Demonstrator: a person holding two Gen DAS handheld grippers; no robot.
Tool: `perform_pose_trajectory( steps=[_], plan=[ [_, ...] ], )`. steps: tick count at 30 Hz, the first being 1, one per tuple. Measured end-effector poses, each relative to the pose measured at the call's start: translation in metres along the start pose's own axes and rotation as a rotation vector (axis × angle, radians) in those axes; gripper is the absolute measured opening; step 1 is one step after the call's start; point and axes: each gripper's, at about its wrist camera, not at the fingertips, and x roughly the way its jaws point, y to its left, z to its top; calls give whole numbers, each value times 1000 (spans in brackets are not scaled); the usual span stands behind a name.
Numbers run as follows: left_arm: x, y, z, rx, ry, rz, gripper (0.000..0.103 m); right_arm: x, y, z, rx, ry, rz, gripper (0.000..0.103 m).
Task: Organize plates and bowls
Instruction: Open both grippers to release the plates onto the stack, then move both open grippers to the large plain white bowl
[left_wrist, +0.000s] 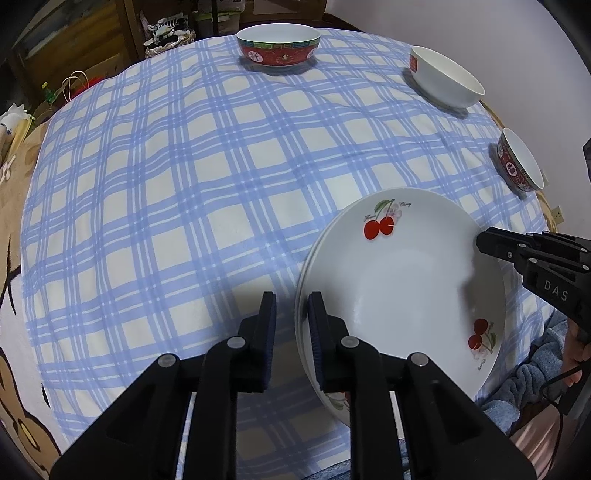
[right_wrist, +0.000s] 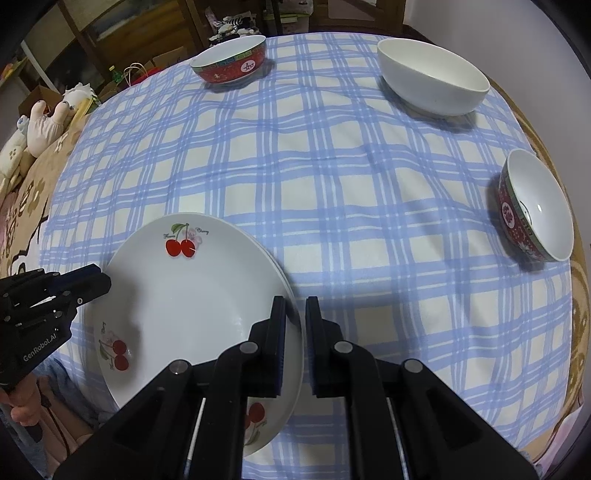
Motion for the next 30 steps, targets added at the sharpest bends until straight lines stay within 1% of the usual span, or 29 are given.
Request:
perform_pose_trajectory(
  steps=[2,4,5,7,10,14,16,17,18,20,21,22,23,24,26,27,29,30],
  plan=[
    [0,0,-1,2,1,9,23,0,1,0,2,0,0,11],
    [2,0,-1,5,15,34,44,0,0,-1,-2,0,-2,11],
    [3,1,-2,3,15,42,49,0,0,0,1,0,0,12],
    [2,3,-2,-1,7,45,50,0,0,-1,6,0,-6,14],
    [-1,7,-3,-18,8,23,50,0,-4,-3,16,-1,-10,19],
    [-15,7,-2,-23,-23,28,53,-5,-10,-2,37,-17,-1,20],
    [-22,6,0,-30,-38,28,54,-11,-14,-1,40,-36,-15,21],
    [-28,5,3,-30,-52,30,56,-16,-16,0,44,-50,-28,23],
    [-31,3,4,-29,-60,34,60,-20,-19,2,47,-63,-47,24],
    [-39,-1,9,-20,-81,40,64,-28,-22,3,48,-82,-73,32],
    [-43,-3,11,-16,-84,38,68,-35,-25,4,57,-100,-82,35],
    [-45,-5,13,-17,-82,36,71,-41,-28,5,68,-112,-89,41],
    [-48,-6,16,-19,-78,31,77,-47,-31,5,82,-126,-92,48],
    [-50,-8,19,-19,-79,28,80,-55,-34,6,94,-144,-89,51],
    [-57,-12,27,-14,-94,37,83,-73,-40,10,103,-180,-85,63],
    [-61,-14,32,-6,-105,48,84,-83,-42,12,103,-204,-89,67],
    [-68,-19,41,3,-123,58,85,-99,-48,19,106,-247,-103,85],
    [-71,-21,47,7,-128,58,85,-108,-51,23,112,-271,-112,88]
  ],
)
